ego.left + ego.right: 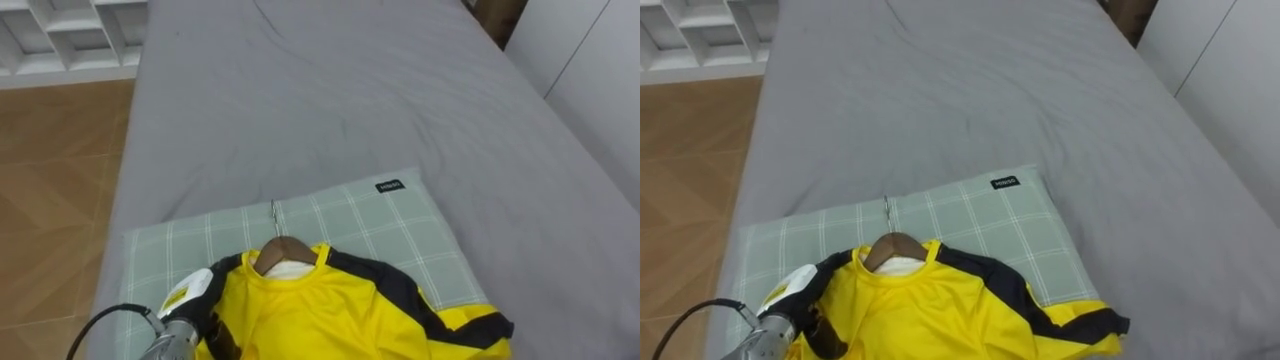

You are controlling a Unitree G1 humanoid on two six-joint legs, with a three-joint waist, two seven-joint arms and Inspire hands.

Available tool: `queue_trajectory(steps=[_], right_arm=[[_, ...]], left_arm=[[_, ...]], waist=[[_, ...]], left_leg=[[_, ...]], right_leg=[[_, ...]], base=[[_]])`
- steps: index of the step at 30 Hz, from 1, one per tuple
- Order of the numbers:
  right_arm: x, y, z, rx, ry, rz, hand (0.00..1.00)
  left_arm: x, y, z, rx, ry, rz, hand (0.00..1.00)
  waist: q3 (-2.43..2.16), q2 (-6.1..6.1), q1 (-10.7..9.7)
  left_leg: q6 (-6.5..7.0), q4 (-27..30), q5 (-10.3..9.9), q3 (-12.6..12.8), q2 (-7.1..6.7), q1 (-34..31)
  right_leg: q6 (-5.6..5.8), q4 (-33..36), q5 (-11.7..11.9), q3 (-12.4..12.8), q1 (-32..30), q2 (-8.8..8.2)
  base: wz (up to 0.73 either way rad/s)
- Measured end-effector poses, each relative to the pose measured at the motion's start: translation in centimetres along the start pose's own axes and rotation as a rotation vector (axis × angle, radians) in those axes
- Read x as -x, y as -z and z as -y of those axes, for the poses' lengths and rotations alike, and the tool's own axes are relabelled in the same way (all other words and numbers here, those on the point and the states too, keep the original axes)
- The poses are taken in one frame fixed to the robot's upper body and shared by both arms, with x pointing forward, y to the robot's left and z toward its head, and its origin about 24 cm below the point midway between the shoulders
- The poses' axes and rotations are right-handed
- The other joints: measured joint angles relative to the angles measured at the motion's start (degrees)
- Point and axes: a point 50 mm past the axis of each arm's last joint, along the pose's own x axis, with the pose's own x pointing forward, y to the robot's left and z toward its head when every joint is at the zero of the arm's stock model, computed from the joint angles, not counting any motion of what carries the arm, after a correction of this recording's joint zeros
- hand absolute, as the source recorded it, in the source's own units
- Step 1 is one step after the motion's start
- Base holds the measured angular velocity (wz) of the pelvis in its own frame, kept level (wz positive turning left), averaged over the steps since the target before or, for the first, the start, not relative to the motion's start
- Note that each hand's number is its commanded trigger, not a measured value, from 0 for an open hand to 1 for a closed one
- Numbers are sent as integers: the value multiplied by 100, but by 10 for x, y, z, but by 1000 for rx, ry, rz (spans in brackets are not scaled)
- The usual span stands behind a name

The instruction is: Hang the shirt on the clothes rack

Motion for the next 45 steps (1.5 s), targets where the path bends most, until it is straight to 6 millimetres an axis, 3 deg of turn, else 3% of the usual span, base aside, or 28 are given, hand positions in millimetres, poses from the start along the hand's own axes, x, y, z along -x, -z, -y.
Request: queue_trajectory(steps=[7, 13, 27, 28, 29, 30, 31, 37, 45], right_arm=[[-1, -5, -3, 32, -11, 4, 0], [-3, -9, -10, 25, -35, 13, 0], [-4, -14, -11, 24, -39, 7, 0], [-4, -14, -12, 25, -39, 7, 0], [-4, -14, -12, 24, -40, 7, 0], [-4, -14, -12, 24, -42, 7, 0], [-4, -13, -12, 24, -43, 7, 0], [-4, -15, -14, 25, -47, 13, 0], [-4, -15, -14, 25, -46, 13, 0]], left_arm=[[-3, -3, -4, -17, -4, -14, 0], [-4, -6, -4, -76, -1, -7, 0], [-4, -8, -2, -90, 5, -15, 0], [-4, -8, -2, -92, 5, -14, 17], [-4, -8, -2, -93, 5, -14, 51], [-4, -9, -2, -95, 4, -13, 92], [-4, -9, -3, -97, 3, -12, 100], [-7, -12, -13, -103, -37, -4, 100], [-8, -11, -20, -109, -56, -15, 100]], waist=[[-3, -43, 0], [-2, -141, -151], [-1, -158, -149], [0, -160, -162], [-1, -164, -166], [-1, -176, -168], [0, -193, -166], [-4, -272, -142], [-5, -275, -147]], left_leg=[[9, 70, 39, 10, -14, -167], [12, 164, 42, -23, -10, -254], [18, 157, 45, 18, 4, -392], [18, 167, 45, 15, 3, -409], [18, 170, 45, 13, 3, -416], [18, 173, 45, 10, 2, -429], [18, 175, 45, 7, 2, -434], [18, 179, 46, -8, -5, -438], [18, 165, 46, -13, -7, -434]], right_leg=[[12, 48, -68, -24, -138, -29], [13, 42, -67, -75, -159, -27], [12, 57, -57, -44, -324, -17], [12, 54, -57, -48, -332, -17], [12, 52, -57, -50, -335, -17], [12, 47, -57, -53, -341, -17], [12, 42, -57, -56, -343, -17], [13, 37, -56, -73, -339, -20], [13, 28, -56, -84, -334, -21]], base=[[1], [4], [0], [0], [0], [0], [0], [0], [0]])
